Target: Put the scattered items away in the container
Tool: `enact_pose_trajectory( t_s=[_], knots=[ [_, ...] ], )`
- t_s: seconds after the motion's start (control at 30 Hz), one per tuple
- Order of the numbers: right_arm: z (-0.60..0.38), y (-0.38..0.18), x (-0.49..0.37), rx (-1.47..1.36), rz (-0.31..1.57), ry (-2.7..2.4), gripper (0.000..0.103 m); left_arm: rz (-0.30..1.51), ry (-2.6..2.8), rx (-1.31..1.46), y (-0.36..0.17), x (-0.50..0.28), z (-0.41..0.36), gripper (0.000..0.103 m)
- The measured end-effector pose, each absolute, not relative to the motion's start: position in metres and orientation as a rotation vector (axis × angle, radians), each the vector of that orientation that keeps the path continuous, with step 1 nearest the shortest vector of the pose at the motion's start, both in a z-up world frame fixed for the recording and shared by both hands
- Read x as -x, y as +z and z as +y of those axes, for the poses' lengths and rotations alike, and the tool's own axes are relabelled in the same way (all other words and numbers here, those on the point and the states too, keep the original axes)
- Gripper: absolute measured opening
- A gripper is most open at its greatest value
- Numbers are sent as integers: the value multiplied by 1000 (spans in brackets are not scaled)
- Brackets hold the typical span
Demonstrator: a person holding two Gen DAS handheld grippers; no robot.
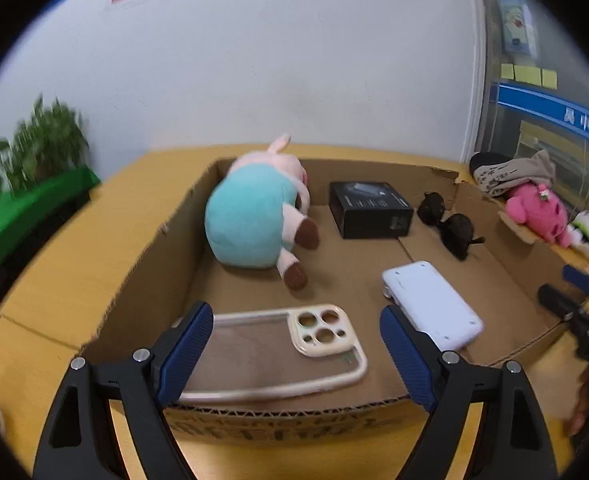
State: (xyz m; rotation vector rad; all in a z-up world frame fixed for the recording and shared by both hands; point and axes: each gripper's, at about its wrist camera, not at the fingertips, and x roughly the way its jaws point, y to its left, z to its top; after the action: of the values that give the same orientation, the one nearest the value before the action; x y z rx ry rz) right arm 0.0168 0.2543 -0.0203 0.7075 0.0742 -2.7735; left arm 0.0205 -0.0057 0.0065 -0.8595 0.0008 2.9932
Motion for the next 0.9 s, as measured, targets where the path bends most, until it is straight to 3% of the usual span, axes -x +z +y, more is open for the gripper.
enact_pose_trajectory(
  t_s=[0.23,0.9],
  knots=[
    [256,-23,-17,-660,61,-2763,103,46,3043,740,-3,-19,4,102],
    [256,-24,-16,-662,60,-2760,103,46,3053,757,-3,-13,2,102]
  ],
)
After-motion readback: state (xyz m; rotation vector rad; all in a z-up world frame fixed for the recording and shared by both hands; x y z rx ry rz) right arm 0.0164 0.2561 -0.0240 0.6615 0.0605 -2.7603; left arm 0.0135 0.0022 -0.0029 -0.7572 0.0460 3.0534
